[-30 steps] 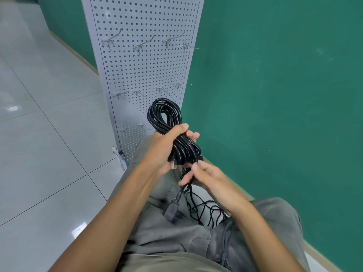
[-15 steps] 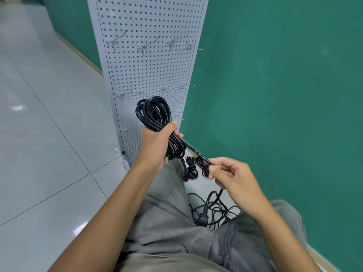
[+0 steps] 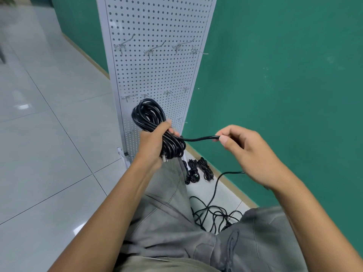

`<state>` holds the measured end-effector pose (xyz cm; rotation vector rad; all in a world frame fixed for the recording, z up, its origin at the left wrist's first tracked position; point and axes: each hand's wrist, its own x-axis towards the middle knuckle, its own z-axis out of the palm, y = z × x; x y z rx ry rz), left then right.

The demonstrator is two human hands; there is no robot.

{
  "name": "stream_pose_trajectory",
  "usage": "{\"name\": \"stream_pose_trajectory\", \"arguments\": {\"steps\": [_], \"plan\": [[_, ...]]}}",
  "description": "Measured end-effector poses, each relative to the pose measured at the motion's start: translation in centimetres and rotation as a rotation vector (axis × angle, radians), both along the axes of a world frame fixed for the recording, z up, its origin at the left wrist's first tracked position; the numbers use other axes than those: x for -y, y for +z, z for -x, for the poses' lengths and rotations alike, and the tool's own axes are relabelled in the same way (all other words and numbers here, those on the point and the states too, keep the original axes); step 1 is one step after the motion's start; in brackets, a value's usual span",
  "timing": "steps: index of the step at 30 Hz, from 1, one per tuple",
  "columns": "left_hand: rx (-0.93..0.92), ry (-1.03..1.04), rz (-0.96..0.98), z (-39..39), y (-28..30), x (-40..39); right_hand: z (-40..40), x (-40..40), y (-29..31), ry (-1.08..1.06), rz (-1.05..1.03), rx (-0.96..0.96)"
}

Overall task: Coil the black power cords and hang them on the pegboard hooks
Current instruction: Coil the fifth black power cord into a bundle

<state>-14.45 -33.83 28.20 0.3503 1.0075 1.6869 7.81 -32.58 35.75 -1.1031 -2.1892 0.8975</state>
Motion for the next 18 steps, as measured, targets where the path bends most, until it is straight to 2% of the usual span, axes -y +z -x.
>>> {"name": "stream_pose_trajectory", "arguments": {"steps": [4,8,13,18], "plan": [[-0.102,-0.250,0.002,-1.1,-0.2,0.4,0.7,-0.5,2.2,-0.002,-0.129,0.011],[-0.206,-0.403,-0.072,-3.3,0.3,1.2,1.1,-1.1,3.5,-0.009,-0.099,-0.002],[-0.214,-0.402,-0.095,-4.8,0.2,1.3,0.8,-1.2,4.9,0.060,-0.002,0.144],[-0.076,-0.345,0.003,-4.0,0.3,0.9,0.5,-0.4,5.2,0.123,0.074,0.237]]}}
